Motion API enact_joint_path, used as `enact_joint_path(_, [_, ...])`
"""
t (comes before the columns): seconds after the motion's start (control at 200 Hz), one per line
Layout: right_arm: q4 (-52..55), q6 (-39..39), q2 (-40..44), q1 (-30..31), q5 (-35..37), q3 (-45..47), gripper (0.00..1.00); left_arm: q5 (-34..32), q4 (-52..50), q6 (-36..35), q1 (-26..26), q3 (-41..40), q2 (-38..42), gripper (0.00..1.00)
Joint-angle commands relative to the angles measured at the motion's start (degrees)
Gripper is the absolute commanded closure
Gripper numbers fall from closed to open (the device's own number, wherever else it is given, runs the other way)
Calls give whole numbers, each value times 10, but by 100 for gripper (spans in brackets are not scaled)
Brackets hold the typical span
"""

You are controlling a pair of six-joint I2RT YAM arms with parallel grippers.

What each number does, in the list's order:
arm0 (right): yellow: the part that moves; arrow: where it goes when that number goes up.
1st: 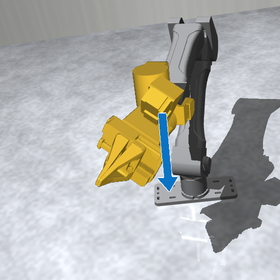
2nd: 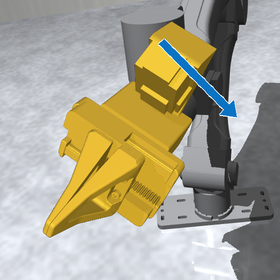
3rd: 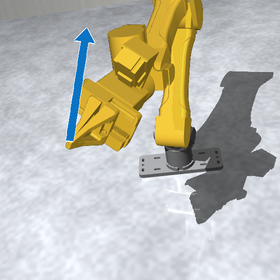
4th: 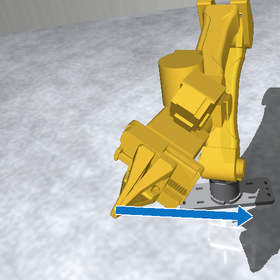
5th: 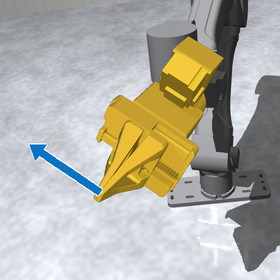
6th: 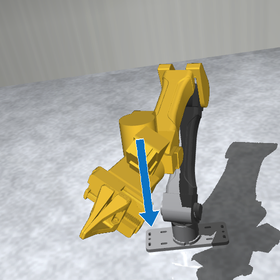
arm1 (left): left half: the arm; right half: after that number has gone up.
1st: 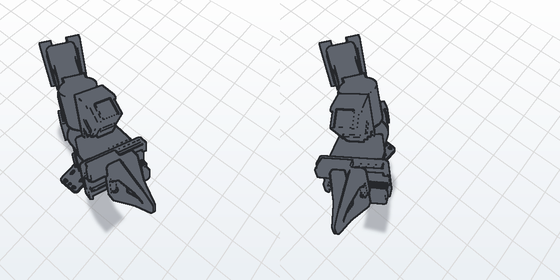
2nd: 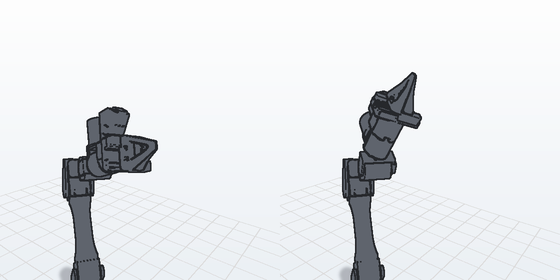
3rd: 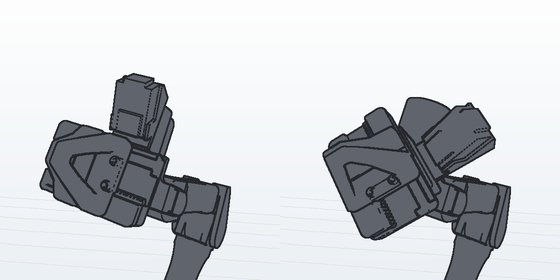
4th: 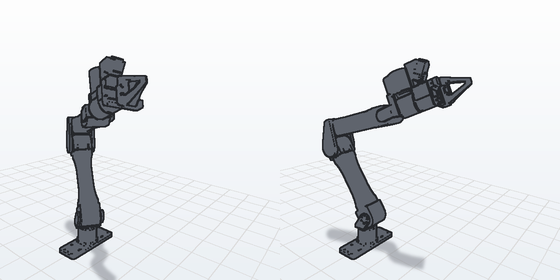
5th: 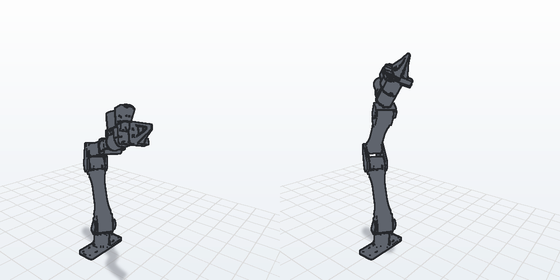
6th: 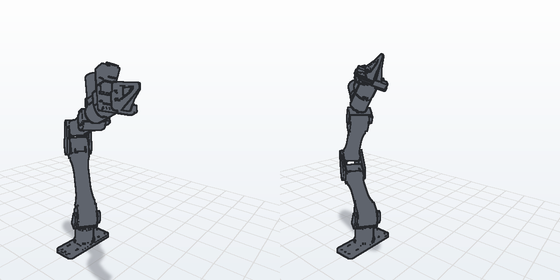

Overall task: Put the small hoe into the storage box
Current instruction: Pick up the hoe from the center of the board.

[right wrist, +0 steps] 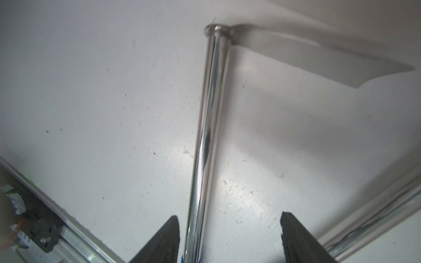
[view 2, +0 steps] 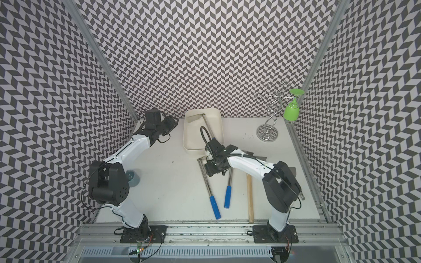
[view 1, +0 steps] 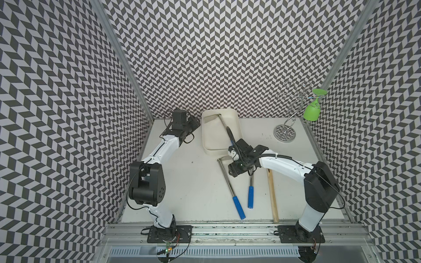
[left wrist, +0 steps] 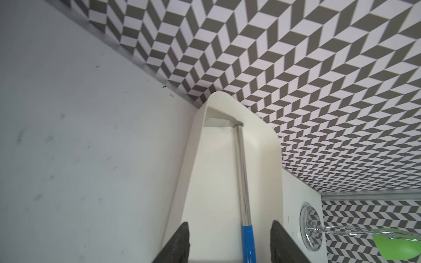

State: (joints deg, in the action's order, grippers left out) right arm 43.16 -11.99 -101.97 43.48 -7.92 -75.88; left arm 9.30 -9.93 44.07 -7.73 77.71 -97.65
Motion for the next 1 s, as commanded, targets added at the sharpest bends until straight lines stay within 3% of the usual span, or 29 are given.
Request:
enact_joint_path(0.0, [-6,6,-4,11,24,-2,33,6,11,-18,19,-28,56,43])
enact_joint_path(0.355, [-18,6,-68,52,33,-34,36,24,7,-29,60,-117,105,43])
enact_joint_path(0.716, [-12,5,-139,62,58,-92,40,31,6,-33,66,-126,105,44])
enact_joint_path(0.996, [-18,0,-166,62,74,-98,49,34,10,-31,68,-134,101,44])
